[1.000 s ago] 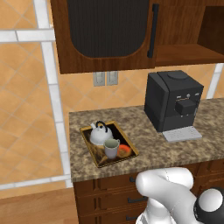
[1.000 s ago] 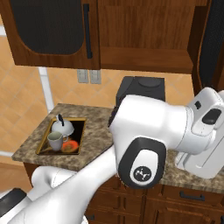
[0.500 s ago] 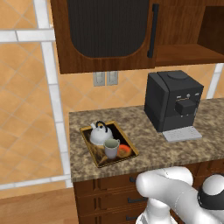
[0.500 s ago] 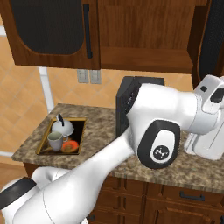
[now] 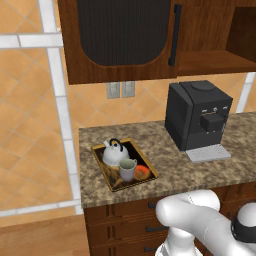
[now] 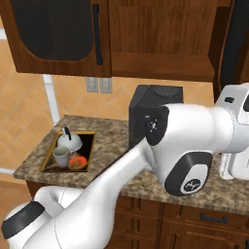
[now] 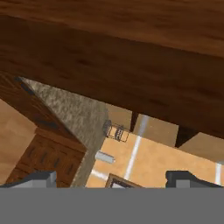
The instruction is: Pick the kettle from the counter and place it on the tray. Then pick the mug from the cabinet and place it on the tray. Then close the cabinet doors.
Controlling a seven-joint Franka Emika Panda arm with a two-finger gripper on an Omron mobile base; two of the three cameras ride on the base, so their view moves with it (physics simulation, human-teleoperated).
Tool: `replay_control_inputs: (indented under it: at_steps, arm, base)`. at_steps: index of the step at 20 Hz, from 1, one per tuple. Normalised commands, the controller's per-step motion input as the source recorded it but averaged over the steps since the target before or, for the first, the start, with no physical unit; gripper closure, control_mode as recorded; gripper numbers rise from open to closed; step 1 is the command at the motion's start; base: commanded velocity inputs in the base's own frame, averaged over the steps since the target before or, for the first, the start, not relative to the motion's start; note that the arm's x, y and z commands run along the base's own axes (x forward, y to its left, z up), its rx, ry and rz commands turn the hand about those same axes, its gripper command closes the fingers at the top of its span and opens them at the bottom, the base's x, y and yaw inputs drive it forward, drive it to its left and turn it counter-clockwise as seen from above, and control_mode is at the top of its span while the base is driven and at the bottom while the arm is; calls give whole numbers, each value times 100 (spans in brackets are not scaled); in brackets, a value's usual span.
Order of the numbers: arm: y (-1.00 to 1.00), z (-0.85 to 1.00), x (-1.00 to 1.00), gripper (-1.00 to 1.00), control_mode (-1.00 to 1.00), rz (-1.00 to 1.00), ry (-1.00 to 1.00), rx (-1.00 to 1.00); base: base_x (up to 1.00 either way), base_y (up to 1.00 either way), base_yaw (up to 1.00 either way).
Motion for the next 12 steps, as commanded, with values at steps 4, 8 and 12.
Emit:
replay_control_inputs:
  at_steps: [4, 8, 12]
  arm:
    - [35, 0, 40, -100, -100, 27, 27, -12]
    - [55, 0, 33, -100, -100, 23, 21, -15]
    - [65, 0, 35, -100, -100, 23, 20, -16]
  base:
    - [0, 0, 0]
    - [0, 0, 0]
    - [0, 0, 0]
